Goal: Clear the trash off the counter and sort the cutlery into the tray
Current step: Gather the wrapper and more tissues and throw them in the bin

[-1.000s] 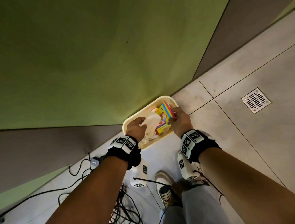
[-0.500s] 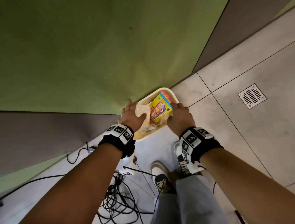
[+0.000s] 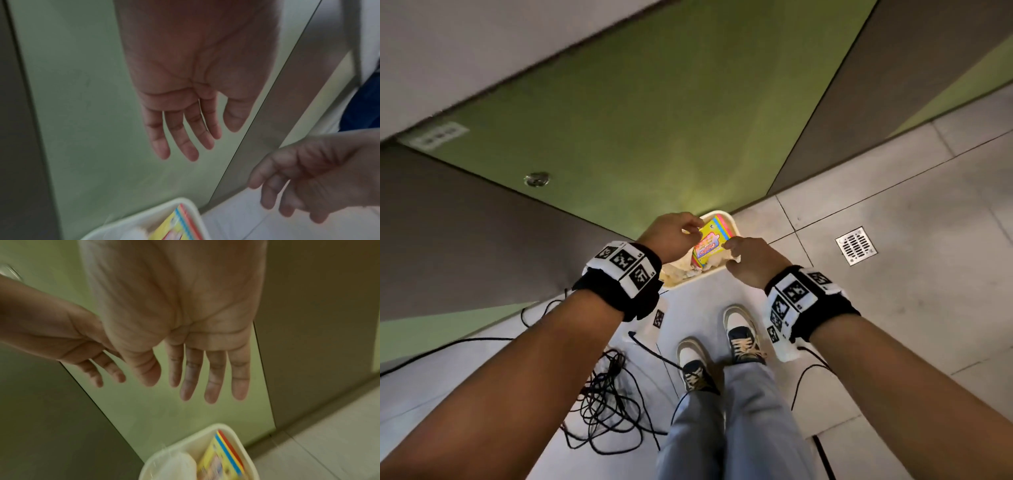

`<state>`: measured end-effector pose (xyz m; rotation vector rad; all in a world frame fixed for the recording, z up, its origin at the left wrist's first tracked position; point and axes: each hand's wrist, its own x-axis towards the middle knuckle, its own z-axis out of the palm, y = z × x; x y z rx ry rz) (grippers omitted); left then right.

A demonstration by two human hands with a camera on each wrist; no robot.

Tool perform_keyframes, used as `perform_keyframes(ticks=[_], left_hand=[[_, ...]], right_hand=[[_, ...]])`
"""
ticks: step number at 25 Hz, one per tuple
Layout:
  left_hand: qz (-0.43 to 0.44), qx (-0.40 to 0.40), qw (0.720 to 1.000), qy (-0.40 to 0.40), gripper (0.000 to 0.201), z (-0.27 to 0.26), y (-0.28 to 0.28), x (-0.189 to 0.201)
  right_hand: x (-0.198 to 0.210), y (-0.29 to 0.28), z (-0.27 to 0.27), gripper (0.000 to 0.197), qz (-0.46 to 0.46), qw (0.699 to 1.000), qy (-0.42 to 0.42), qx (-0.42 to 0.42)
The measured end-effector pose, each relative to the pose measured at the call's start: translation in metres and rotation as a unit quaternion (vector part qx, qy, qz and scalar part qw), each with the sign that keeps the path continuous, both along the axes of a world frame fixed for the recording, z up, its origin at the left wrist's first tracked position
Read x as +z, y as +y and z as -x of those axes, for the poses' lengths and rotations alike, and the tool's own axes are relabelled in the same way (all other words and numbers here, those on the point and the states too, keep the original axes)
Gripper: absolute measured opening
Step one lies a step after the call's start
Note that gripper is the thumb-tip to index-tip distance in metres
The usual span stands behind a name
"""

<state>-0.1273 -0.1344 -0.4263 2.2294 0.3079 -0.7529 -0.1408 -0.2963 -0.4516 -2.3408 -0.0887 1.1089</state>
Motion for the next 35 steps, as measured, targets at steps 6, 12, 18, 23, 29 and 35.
perform_keyframes(ticks=[6, 12, 18, 23, 29, 35], left_hand=[[0.021, -0.024, 0.995, -0.098, 0.029, 0.012, -0.016, 0.139], [0.040, -0.017, 0.986, -0.163, 0.028, 0.011, 0.010, 0.297], [0.011, 0.116, 0.960, -0.253, 0.022, 0.003, 0.067, 0.413], [-0.061, 0.239, 0.927, -0.283, 0.025, 0.008, 0.120, 0.436], [-0.151, 0.307, 0.909, -0.239, 0.035, 0.008, 0.194, 0.427], [-0.221, 0.197, 0.938, -0.182, 0.049, -0.022, 0.271, 0.416]], right_hand=[[0.140, 0.013, -0.015, 0.039, -0.015, 0.997, -0.072, -0.013], [0.280, 0.024, -0.034, 0.039, -0.029, 0.993, -0.082, 0.081], [0.377, 0.054, -0.061, 0.029, -0.118, 0.972, -0.179, 0.100], [0.422, 0.090, -0.083, 0.025, -0.170, 0.949, -0.234, 0.126], [0.437, 0.157, -0.125, 0.028, -0.152, 0.935, -0.297, 0.123], [0.431, 0.230, -0.154, 0.037, -0.018, 0.928, -0.322, 0.186]])
